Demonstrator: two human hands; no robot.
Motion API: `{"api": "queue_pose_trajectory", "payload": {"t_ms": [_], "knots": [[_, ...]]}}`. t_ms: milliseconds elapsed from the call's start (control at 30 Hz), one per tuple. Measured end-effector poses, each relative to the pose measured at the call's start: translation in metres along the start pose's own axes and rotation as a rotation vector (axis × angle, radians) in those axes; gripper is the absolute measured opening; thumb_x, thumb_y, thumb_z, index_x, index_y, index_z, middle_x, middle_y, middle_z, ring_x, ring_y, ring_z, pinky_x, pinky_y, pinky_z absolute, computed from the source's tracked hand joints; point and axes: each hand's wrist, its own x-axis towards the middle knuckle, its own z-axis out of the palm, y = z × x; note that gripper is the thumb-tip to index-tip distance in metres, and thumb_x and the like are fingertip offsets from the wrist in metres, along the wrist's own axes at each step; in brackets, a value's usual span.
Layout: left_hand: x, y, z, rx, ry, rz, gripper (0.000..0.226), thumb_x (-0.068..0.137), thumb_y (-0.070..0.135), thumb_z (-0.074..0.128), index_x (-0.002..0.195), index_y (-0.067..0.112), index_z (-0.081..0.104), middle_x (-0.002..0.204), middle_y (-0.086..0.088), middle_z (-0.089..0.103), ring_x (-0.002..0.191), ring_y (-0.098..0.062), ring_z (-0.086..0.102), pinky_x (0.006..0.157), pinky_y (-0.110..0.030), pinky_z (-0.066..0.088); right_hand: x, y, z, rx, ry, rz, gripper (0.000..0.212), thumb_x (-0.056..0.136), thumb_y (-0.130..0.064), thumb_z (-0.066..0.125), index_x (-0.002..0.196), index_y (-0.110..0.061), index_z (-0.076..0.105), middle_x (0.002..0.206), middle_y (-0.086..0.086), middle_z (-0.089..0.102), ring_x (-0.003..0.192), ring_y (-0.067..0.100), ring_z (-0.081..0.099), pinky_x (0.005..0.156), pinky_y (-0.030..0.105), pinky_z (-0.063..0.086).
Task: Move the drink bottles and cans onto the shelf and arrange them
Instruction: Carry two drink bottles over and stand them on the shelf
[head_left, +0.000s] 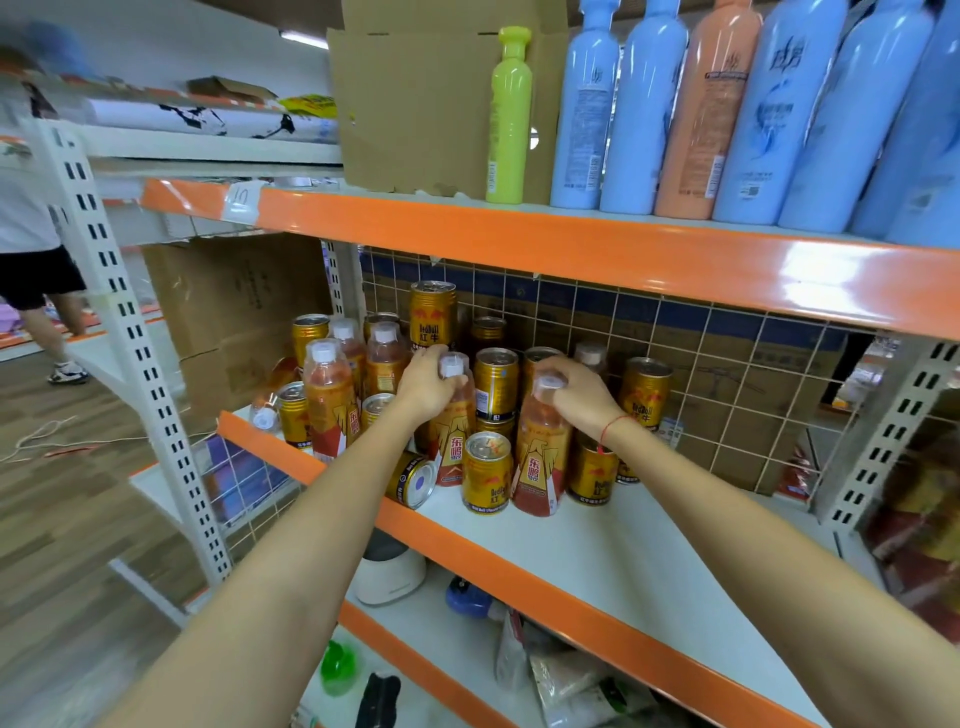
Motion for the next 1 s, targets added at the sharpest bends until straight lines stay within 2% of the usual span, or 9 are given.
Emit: {"api": "queue_pose_trajectory", "payload": {"t_ms": [100, 167, 200, 300, 433, 533, 633, 800, 1000], "knots": [[-0.001, -0.005, 0.001, -0.046, 0.008, 0.012, 0.064, 0.082, 0.022, 0.072, 0.137, 0.007, 0.042, 0.134, -0.01, 0.05, 0.123, -0.026, 0.048, 0.097, -0.033, 0.04, -0.008, 0.002, 0.0, 0.012, -0.027, 0.002, 0.06, 0.083, -0.018, 0.068, 0.136, -0.014, 0.04, 0.117, 0.0, 0.055, 0.109, 0.014, 0.051, 0.091, 0.026, 0.041], [-0.005, -0.009, 0.004, -0.096, 0.005, 0.003, 0.061, 0.075, 0.02, 0.078, 0.127, 0.009, 0.05, 0.12, -0.003, 0.056, 0.113, -0.02, 0.053, 0.09, -0.029, 0.042, -0.015, 0.007, 0.001, 0.054, -0.036, 0.024, 0.078, 0.077, -0.019, 0.075, 0.14, -0.013, 0.031, 0.125, 0.003, 0.052, 0.116, 0.017, 0.05, 0.098, 0.031, 0.04], [-0.006, -0.012, 0.007, -0.108, 0.009, -0.006, 0.063, 0.071, 0.02, 0.081, 0.125, 0.01, 0.05, 0.119, -0.003, 0.057, 0.113, -0.021, 0.054, 0.092, -0.031, 0.043, -0.018, 0.012, 0.003, 0.063, -0.039, 0.035, 0.084, 0.073, -0.018, 0.078, 0.141, -0.014, 0.028, 0.13, 0.004, 0.05, 0.12, 0.02, 0.049, 0.101, 0.034, 0.04], [-0.011, -0.022, 0.017, -0.099, 0.003, -0.06, 0.09, 0.063, 0.025, 0.086, 0.135, 0.011, 0.036, 0.13, -0.011, 0.05, 0.124, -0.029, 0.046, 0.102, -0.045, 0.043, -0.025, 0.028, 0.015, 0.103, -0.046, 0.051, 0.095, 0.066, -0.015, 0.083, 0.14, -0.018, 0.024, 0.136, 0.005, 0.046, 0.125, 0.022, 0.047, 0.104, 0.038, 0.04], [-0.02, -0.032, 0.037, -0.125, -0.003, -0.141, 0.111, 0.064, 0.029, 0.087, 0.146, 0.018, 0.013, 0.141, -0.017, 0.034, 0.131, -0.034, 0.036, 0.107, -0.048, 0.037, -0.034, 0.045, 0.038, 0.14, 0.06, 0.087, 0.105, 0.062, -0.019, 0.085, 0.142, -0.029, 0.017, 0.138, 0.002, 0.045, 0.124, 0.022, 0.048, 0.101, 0.042, 0.044], [-0.022, -0.035, 0.05, -0.14, 0.059, -0.197, 0.111, 0.063, 0.032, 0.087, 0.145, 0.021, 0.012, 0.141, -0.018, 0.033, 0.129, -0.036, 0.038, 0.105, -0.051, 0.039, -0.04, 0.051, 0.054, 0.092, 0.176, 0.138, 0.102, 0.063, -0.025, 0.085, 0.139, -0.032, 0.018, 0.136, 0.002, 0.048, 0.12, 0.025, 0.052, 0.096, 0.046, 0.048], [-0.02, -0.034, 0.057, -0.1, 0.117, -0.25, 0.099, 0.066, 0.032, 0.085, 0.139, 0.02, 0.019, 0.135, -0.018, 0.041, 0.121, -0.038, 0.047, 0.096, -0.05, 0.046, -0.04, 0.051, 0.061, 0.027, 0.243, 0.164, 0.097, 0.065, -0.029, 0.084, 0.138, -0.03, 0.02, 0.133, 0.002, 0.05, 0.118, 0.027, 0.054, 0.091, 0.045, 0.05], [-0.019, -0.033, 0.058, -0.046, 0.152, -0.255, 0.082, 0.072, 0.031, 0.081, 0.131, 0.018, 0.027, 0.129, -0.016, 0.048, 0.115, -0.037, 0.053, 0.091, -0.047, 0.048, -0.036, 0.049, 0.063, -0.018, 0.253, 0.199, 0.091, 0.067, -0.029, 0.082, 0.136, -0.027, 0.022, 0.131, 0.004, 0.052, 0.116, 0.029, 0.055, 0.09, 0.045, 0.051], [-0.024, -0.034, 0.053, -0.086, 0.184, -0.2, 0.081, 0.069, 0.027, 0.083, 0.13, 0.015, 0.031, 0.125, -0.015, 0.054, 0.113, -0.035, 0.054, 0.093, -0.048, 0.048, -0.037, 0.045, 0.056, -0.044, 0.222, 0.205, 0.083, 0.068, -0.027, 0.081, 0.131, -0.022, 0.027, 0.125, 0.007, 0.056, 0.108, 0.029, 0.059, 0.088, 0.042, 0.051]]}}
